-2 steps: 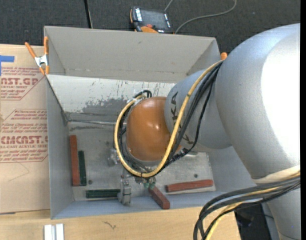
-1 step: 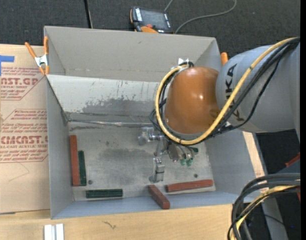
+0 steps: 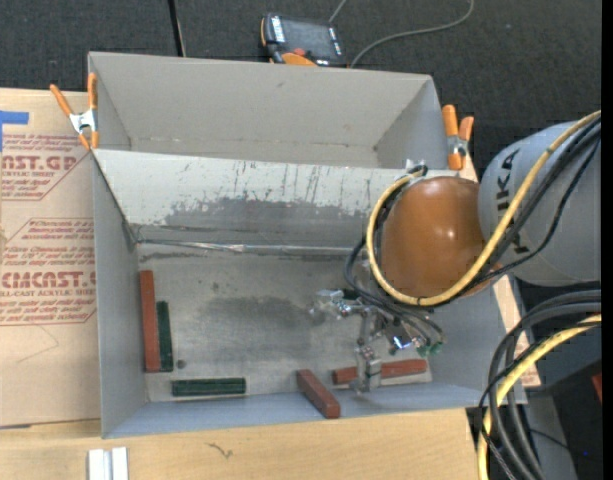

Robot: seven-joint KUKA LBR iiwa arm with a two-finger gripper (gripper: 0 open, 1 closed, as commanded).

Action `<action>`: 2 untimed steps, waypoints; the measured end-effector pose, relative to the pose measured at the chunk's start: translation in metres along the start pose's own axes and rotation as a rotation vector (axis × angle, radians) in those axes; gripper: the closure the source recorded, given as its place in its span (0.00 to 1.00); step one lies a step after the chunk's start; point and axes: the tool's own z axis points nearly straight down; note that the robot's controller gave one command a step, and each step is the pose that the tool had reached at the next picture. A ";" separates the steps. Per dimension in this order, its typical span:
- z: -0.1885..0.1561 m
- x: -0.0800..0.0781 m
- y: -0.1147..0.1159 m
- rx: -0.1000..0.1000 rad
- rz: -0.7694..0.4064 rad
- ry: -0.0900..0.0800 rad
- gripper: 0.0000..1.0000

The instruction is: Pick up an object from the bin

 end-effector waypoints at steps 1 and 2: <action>0.044 0.009 -0.036 0.001 0.091 -0.014 0.00; 0.043 0.010 -0.035 -0.001 0.089 -0.006 1.00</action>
Offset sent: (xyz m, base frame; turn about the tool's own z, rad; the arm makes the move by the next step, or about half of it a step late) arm 0.0016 -0.0371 -0.0436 0.0875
